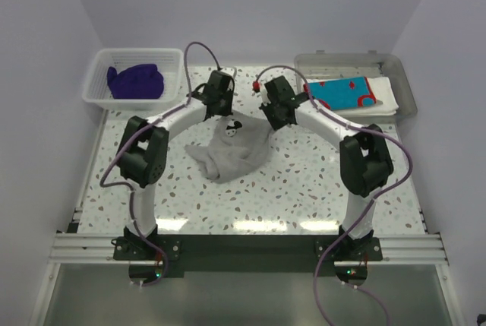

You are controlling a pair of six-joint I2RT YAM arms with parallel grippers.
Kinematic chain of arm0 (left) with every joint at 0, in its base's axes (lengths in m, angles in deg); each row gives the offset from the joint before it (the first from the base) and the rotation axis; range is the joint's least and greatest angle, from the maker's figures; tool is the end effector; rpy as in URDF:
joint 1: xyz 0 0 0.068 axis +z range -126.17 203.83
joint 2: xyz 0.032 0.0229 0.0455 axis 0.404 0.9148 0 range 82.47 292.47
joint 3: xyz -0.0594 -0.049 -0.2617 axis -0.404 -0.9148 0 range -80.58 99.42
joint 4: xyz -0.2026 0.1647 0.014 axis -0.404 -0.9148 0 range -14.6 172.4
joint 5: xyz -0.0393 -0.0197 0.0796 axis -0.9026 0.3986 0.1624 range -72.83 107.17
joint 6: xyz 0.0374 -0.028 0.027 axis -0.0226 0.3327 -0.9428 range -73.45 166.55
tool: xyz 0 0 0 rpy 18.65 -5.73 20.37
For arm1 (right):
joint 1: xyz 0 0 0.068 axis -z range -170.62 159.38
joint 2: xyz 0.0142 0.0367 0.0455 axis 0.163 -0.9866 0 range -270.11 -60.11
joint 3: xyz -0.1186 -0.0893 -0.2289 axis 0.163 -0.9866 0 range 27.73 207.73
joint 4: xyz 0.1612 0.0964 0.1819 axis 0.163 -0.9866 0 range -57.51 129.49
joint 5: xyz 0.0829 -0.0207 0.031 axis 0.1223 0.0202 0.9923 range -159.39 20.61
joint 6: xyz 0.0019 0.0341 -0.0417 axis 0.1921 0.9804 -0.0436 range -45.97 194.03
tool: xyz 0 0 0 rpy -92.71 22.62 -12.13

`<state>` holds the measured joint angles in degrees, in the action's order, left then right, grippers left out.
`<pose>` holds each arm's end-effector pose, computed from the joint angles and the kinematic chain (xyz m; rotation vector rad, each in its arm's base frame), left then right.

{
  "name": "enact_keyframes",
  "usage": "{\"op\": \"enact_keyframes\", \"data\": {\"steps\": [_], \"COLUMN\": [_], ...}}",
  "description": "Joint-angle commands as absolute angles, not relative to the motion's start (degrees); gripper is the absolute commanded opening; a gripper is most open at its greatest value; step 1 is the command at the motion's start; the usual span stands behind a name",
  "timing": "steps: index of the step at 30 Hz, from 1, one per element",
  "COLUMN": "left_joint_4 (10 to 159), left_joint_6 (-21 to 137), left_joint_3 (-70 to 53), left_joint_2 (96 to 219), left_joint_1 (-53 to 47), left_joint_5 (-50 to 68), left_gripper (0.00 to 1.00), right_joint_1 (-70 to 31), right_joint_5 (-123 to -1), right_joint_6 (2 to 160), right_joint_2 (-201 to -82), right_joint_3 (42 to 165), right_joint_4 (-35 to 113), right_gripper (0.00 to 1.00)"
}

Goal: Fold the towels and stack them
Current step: Flatten out the crumpled towel

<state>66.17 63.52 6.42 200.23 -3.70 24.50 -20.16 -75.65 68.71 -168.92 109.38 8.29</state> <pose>0.4089 -0.2080 0.1935 0.1601 2.3875 -0.2151 0.3568 0.1977 0.2119 -0.7345 2.4733 0.0154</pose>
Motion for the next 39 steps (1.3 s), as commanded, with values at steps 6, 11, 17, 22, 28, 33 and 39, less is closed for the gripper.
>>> {"op": "enact_keyframes", "data": {"steps": [6, 11, 17, 22, 28, 33, 39], "left_joint_4": [71.1, 74.1, 76.3, 76.2, 72.5, 68.6, 59.6], "left_joint_6": [56.4, 52.4, 52.6, 53.0, 53.1, 55.5, 61.5], "left_joint_3": [16.1, 16.6, 9.3, 3.5, 4.3, 7.7, 11.0], "left_joint_2": [182.6, 174.3, 161.6, 151.6, 141.8, 141.4, 150.4], "left_joint_1": [0.0, 0.0, -0.4, -2.6, -3.6, -3.6, -3.5], "left_joint_5": [25.8, 23.2, 20.2, 18.2, 16.1, 16.8, 29.2], "left_gripper": [0.0, 0.0, 0.0, 0.0, 0.0, 0.0, 0.0], "right_joint_1": [-18.0, -18.0, -18.0, -18.0, -18.0, -18.0, -18.0], "right_joint_5": [-82.1, -81.6, -77.6, -71.0, -66.7, -67.3, -69.3], "right_joint_6": [62.1, 58.1, 54.0, 51.0, 48.9, 48.5, 47.6], "right_joint_2": [-165.0, -159.4, -148.6, -135.1, -126.4, -126.3, -132.7], "right_joint_3": [132.6, 139.7, 134.6, 128.9, 129.5, 133.2, 133.6], "right_joint_4": [2.7, 1.5, 1.6, 1.1, -2.3, -2.8, 0.7], "right_gripper": [0.0, 0.0, 0.0, 0.0, 0.0, 0.0, 0.0]}}
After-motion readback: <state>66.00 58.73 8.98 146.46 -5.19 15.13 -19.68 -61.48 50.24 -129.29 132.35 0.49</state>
